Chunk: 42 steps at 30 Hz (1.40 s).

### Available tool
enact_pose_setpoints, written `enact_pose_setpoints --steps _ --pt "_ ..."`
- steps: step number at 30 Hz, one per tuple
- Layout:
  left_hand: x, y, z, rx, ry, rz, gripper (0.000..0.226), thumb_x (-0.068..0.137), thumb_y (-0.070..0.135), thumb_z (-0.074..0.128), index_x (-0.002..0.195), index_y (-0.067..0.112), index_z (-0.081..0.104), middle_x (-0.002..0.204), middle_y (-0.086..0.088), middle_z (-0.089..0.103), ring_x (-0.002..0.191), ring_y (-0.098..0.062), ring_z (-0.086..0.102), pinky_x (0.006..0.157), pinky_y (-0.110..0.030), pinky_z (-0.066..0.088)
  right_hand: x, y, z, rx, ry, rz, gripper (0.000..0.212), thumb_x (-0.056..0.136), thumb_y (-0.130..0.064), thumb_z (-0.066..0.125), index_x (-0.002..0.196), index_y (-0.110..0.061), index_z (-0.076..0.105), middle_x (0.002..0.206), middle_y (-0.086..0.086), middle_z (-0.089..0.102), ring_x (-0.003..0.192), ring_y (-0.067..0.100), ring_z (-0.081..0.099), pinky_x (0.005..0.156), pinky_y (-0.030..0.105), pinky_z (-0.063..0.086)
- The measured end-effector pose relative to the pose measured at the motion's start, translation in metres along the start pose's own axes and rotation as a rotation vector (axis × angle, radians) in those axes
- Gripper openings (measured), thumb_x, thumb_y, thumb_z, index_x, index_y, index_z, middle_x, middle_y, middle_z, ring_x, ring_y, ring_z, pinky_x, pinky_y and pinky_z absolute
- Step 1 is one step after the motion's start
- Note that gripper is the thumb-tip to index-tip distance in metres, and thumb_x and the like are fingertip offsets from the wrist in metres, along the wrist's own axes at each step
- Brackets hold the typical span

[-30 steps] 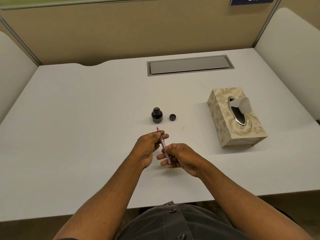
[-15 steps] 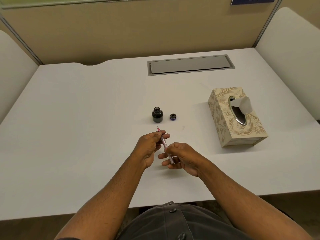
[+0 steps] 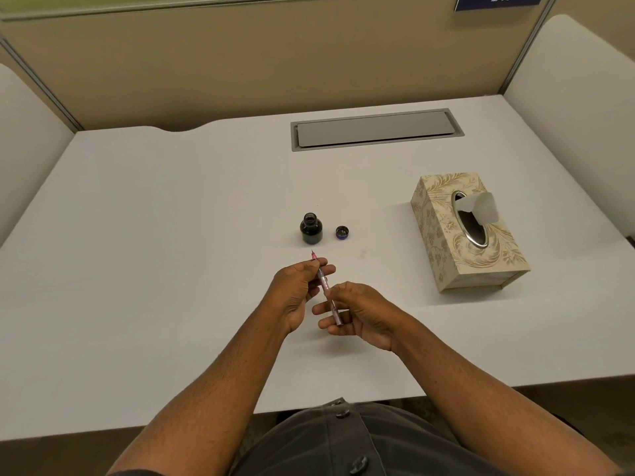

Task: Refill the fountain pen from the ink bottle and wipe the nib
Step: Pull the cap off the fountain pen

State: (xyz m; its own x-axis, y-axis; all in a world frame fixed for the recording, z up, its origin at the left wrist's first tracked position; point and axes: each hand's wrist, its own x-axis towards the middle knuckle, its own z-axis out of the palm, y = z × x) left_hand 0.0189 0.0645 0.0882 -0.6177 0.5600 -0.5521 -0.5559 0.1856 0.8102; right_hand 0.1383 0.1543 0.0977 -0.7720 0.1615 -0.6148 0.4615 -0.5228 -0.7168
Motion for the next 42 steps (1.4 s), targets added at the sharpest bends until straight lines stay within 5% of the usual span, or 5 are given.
enact_pose_setpoints --steps 11,17,24,30,42 --pt "0.003 0.0 0.001 0.012 0.005 -0.004 0.022 0.099 0.015 0.046 0.105 0.012 0.068 0.098 -0.003 0.075 0.104 -0.02 0.064 0.1 -0.035 0.045 0.0 -0.001 0.001 -0.026 -0.007 -0.012 0.023 0.094 -0.027 0.063 0.108 -0.01 0.057 0.105 0.018 0.074 0.082 0.026 0.072 0.073 0.034 0.058" --pt "0.004 0.0 0.0 -0.016 0.012 -0.006 0.024 0.099 0.014 0.048 0.111 0.006 0.066 0.094 -0.003 0.076 0.09 -0.017 0.065 0.093 -0.036 0.048 0.0 -0.004 0.002 0.023 -0.036 0.019 0.032 0.102 -0.023 0.038 0.111 -0.006 0.064 0.103 0.019 0.073 0.078 0.025 0.07 0.073 0.035 0.057" --pt "0.004 0.002 0.0 0.009 0.022 -0.008 0.022 0.1 0.015 0.046 0.104 0.013 0.067 0.098 -0.002 0.075 0.102 -0.019 0.064 0.099 -0.035 0.045 0.004 0.0 0.004 -0.03 0.009 -0.02 0.023 0.095 -0.024 0.062 0.108 -0.008 0.053 0.101 0.018 0.074 0.073 0.024 0.069 0.07 0.034 0.057" --pt "0.002 0.002 -0.001 -0.021 0.029 -0.008 0.022 0.099 0.014 0.047 0.108 0.008 0.067 0.095 -0.003 0.075 0.092 -0.017 0.064 0.09 -0.034 0.048 0.005 -0.003 0.005 -0.005 -0.031 -0.003 0.03 0.101 -0.019 0.037 0.11 -0.002 0.061 0.095 0.019 0.071 0.07 0.023 0.065 0.067 0.031 0.053" --pt "0.007 0.014 -0.01 -0.067 0.113 -0.027 0.018 0.098 0.015 0.049 0.099 0.012 0.068 0.093 -0.003 0.074 0.088 -0.015 0.062 0.078 -0.028 0.049 0.005 0.007 -0.006 -0.312 -0.018 0.045 0.013 0.089 -0.018 0.068 0.094 -0.006 0.065 0.099 0.009 0.077 0.082 0.018 0.071 0.077 0.032 0.057"
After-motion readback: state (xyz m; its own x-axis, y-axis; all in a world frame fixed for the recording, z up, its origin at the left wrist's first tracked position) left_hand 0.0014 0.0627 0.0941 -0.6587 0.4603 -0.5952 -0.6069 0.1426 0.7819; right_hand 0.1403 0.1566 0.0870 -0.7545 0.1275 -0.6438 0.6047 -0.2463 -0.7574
